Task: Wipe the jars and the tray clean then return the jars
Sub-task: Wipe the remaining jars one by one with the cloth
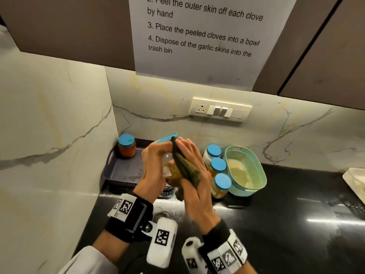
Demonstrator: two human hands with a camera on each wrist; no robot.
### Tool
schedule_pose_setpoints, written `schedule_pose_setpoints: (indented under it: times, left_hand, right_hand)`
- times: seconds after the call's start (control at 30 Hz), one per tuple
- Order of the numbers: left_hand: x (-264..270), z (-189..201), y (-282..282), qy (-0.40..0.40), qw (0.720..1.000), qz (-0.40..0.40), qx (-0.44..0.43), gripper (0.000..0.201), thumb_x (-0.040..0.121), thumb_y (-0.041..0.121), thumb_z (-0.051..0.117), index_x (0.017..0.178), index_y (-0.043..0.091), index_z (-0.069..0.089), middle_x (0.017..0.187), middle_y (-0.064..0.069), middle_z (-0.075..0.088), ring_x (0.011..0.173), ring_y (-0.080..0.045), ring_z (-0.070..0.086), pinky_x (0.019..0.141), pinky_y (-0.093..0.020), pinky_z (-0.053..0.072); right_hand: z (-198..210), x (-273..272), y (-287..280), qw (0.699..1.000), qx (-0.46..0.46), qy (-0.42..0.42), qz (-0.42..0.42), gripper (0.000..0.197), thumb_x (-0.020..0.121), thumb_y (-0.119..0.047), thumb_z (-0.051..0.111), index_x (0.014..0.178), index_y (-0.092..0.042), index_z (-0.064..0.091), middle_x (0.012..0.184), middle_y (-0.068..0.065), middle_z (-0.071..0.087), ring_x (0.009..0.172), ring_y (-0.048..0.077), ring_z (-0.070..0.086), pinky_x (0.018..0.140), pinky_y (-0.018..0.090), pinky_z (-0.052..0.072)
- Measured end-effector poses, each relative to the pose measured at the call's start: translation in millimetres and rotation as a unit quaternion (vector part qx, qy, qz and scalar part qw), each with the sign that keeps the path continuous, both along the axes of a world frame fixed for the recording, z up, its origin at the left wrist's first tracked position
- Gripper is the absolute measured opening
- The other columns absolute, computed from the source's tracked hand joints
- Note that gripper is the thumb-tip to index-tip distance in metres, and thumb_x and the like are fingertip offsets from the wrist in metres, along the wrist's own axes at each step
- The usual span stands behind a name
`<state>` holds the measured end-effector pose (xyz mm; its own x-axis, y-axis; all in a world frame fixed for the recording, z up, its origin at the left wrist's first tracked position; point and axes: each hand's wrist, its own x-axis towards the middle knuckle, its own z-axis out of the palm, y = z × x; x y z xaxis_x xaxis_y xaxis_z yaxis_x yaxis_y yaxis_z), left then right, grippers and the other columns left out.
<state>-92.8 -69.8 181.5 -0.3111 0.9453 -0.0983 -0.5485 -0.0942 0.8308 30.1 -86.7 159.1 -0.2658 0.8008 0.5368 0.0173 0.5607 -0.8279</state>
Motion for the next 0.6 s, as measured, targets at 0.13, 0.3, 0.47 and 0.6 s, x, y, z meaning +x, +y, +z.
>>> schedule_pose_setpoints:
  times: [0.13, 0.3, 0.47, 0.6]
  left_hand:
    - [5.9, 0.4, -4.5, -0.007, 0.998, -0.003, -0.067, 0.045, 0.063, 0.032, 0.073, 0.099, 0.004, 0.074, 0.090, -0.014, 0.067, 0.093, -0.032, 0.062, 0.078, -0.041, 0.054]
    - [-0.3, 13.7, -27.2, 0.043, 0.992, -0.121, -0.010, 0.043, 0.081, 0.031, 0.070, 0.121, 0.014, 0.070, 0.100, -0.003, 0.077, 0.093, -0.017, 0.072, 0.072, -0.032, 0.057]
    - [-1.9, 25.3, -24.3, 0.002, 0.986, -0.165, 0.032, 0.075, 0.027, 0.057, 0.100, 0.092, 0.024, 0.083, 0.088, 0.000, 0.078, 0.083, -0.013, 0.076, 0.064, -0.026, 0.060]
    - [1.3, 32.0, -21.9, -0.042, 0.985, -0.154, 0.065, 0.086, 0.029, 0.050, 0.102, 0.103, 0.017, 0.074, 0.085, -0.002, 0.076, 0.078, -0.015, 0.075, 0.058, -0.024, 0.059]
  right_hand:
    - [1.4, 6.8, 11.0, 0.998, -0.054, -0.022, 0.013, 0.086, 0.082, 0.004, 0.082, 0.157, -0.012, 0.042, 0.163, -0.001, 0.044, 0.152, 0.016, 0.040, 0.122, 0.046, 0.041]
    - [14.7, 32.6, 25.0, 0.969, -0.237, 0.045, 0.055, 0.082, 0.069, -0.010, 0.096, 0.139, -0.033, 0.060, 0.134, 0.002, 0.071, 0.128, 0.022, 0.066, 0.108, 0.054, 0.053]
    - [21.3, 36.9, 29.7, 0.943, -0.296, 0.081, 0.132, 0.078, 0.065, -0.022, 0.092, 0.136, -0.027, 0.062, 0.130, 0.013, 0.070, 0.126, 0.036, 0.065, 0.105, 0.063, 0.053]
    - [28.1, 22.3, 5.7, 0.972, -0.202, 0.102, 0.065, 0.066, 0.069, -0.009, 0.093, 0.127, -0.029, 0.068, 0.119, 0.007, 0.076, 0.115, 0.027, 0.072, 0.095, 0.045, 0.061]
